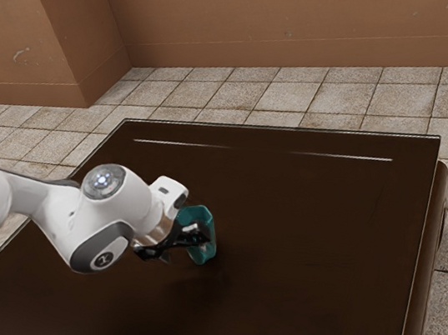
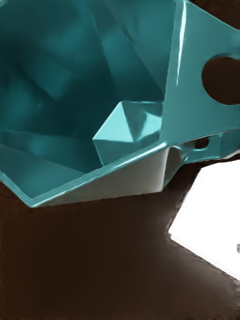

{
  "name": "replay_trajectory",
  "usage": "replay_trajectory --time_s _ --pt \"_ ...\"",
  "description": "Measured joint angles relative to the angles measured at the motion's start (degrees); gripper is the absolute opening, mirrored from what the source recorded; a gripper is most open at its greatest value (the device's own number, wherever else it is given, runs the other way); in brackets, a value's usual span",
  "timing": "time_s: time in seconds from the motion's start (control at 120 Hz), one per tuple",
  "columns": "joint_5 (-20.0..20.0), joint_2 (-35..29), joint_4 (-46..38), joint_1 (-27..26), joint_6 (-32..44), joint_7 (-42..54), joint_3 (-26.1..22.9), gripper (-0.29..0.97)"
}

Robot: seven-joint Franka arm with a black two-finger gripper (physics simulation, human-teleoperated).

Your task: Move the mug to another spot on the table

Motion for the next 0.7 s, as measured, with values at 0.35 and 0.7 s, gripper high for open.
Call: replay_trajectory --time_s 0.35,0.7 --pt "-0.1 -15.19 -0.18 8.2 -4.67 1.69 -10.64 0.67" --pt "-25.84 -6.85 35.52 9.08 -45.76 24.55 -7.54 0.68"
